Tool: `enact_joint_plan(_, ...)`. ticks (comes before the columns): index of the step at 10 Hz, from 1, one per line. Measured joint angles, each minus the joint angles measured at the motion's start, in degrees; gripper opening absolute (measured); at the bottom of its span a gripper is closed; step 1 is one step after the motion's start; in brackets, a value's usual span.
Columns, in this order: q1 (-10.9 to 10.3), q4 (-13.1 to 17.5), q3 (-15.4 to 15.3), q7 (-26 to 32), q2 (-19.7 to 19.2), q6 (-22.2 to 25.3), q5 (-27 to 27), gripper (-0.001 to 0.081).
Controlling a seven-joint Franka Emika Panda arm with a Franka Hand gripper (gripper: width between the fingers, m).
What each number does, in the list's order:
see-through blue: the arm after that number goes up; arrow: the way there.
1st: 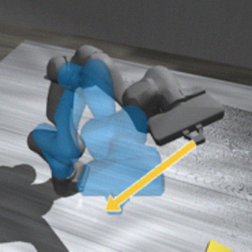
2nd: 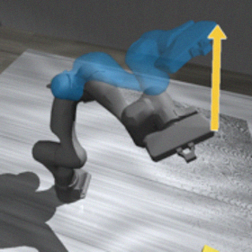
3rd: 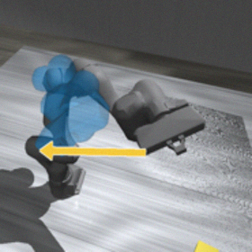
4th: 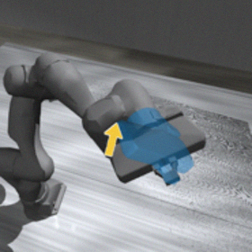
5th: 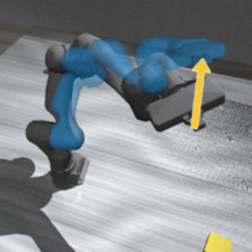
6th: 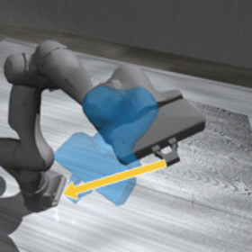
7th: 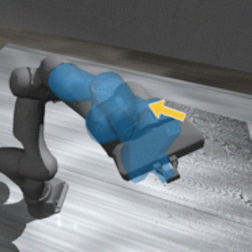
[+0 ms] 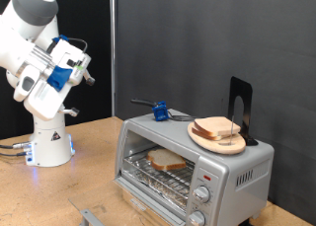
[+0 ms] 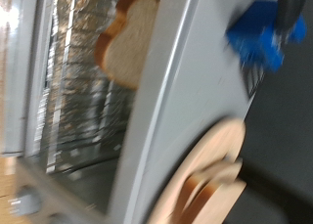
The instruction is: Make a piece of toast with the oven
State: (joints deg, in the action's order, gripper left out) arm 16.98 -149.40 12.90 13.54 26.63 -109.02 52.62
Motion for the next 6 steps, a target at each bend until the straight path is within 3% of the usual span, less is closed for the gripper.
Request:
enact_joint_plan(2, 1.4, 1.68, 2.36, -1.63, -3.52, 0.14, -0.8, 0.0808)
enact_joint_plan(6, 1.72, 8.18, 5.37, 2.41, -16.32, 2.57, -3.87, 0.0808)
